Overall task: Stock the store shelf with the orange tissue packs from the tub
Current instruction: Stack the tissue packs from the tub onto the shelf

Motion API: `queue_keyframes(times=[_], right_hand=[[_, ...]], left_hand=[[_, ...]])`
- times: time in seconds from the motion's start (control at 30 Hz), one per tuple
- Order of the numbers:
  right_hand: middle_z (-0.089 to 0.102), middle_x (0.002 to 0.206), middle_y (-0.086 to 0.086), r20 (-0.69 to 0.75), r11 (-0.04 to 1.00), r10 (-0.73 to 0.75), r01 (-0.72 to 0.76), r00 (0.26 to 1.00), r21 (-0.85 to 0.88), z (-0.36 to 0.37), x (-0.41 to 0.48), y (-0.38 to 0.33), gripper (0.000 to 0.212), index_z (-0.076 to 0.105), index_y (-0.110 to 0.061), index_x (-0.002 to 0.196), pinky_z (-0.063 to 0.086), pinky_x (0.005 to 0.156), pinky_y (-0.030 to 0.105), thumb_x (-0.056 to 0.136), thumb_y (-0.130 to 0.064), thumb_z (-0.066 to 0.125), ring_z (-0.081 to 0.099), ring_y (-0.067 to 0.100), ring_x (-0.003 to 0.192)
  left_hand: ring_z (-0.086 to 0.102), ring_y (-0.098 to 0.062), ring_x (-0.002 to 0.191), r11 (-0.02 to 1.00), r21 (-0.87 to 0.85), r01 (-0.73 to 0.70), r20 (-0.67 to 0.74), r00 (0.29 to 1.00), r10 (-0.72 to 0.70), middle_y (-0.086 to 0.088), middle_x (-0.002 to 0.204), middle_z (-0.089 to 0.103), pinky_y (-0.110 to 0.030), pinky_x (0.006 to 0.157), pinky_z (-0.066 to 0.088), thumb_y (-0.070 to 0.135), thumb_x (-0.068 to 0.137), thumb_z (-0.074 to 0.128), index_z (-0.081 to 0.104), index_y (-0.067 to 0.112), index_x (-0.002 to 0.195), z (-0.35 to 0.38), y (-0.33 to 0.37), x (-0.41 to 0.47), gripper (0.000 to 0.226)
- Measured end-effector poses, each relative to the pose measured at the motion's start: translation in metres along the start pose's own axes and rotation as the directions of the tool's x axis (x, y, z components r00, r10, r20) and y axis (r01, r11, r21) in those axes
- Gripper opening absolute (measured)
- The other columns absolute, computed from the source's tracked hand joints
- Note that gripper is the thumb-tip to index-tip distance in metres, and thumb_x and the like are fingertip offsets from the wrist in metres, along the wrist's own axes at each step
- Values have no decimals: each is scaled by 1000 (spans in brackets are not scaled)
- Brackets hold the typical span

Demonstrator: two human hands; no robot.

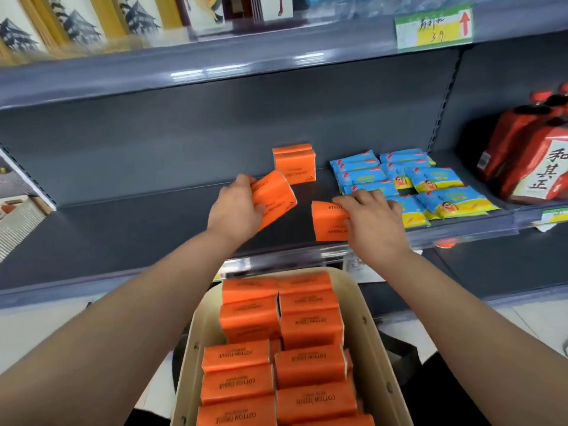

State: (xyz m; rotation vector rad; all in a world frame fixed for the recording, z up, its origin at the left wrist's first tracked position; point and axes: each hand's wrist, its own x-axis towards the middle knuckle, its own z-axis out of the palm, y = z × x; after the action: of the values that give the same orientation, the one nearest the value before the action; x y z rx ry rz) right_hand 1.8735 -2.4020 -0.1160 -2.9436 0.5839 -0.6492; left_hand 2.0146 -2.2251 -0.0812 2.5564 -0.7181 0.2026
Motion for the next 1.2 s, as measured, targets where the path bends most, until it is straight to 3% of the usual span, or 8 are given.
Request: queue_keyframes(times=[0.23,0.47,0.83,1.07,1.2], right_hand=[[51,129,-1,28,999,-45,46,999,-3,32,59,13,53,47,-31,135,33,93,44,86,-12,57,41,26,120],[48,130,-2,87,995,-100,98,991,30,67,85,24,58,42,-32,138,34,95,44,86,-11,57,39,25,122],[53,127,-2,20,990,-130,129,991,58,83,91,36,62,43,-30,138,35,99,41,84,-9,63,46,23,117],[59,119,1,9,988,-133,132,991,81,83,92,34,60,52,-28,133,41,93,42,79,-6,67,52,26,110],[54,125,0,44,988,-138,135,989,79,84,110,25,60,47,-30,136,36,98,41,83,-7,62,47,25,117]], left_hand=[[54,-30,113,989,143,-35,166,986,11,-12,119,58,-41,89,49,9,83,56,50,15,126,46,-4,77,43],[51,-29,116,981,157,-112,217,973,76,-12,124,54,-44,93,48,13,84,61,44,11,129,88,2,132,48],[40,-30,124,931,295,-217,108,975,193,-10,129,45,-45,95,47,23,86,66,51,17,130,113,19,182,47],[39,-28,123,959,220,-181,59,983,172,-10,129,42,-43,91,47,25,85,68,47,9,129,115,18,183,52],[37,-28,122,967,163,-194,-63,976,207,-10,128,43,-44,88,47,22,92,55,45,8,128,95,9,173,40]])
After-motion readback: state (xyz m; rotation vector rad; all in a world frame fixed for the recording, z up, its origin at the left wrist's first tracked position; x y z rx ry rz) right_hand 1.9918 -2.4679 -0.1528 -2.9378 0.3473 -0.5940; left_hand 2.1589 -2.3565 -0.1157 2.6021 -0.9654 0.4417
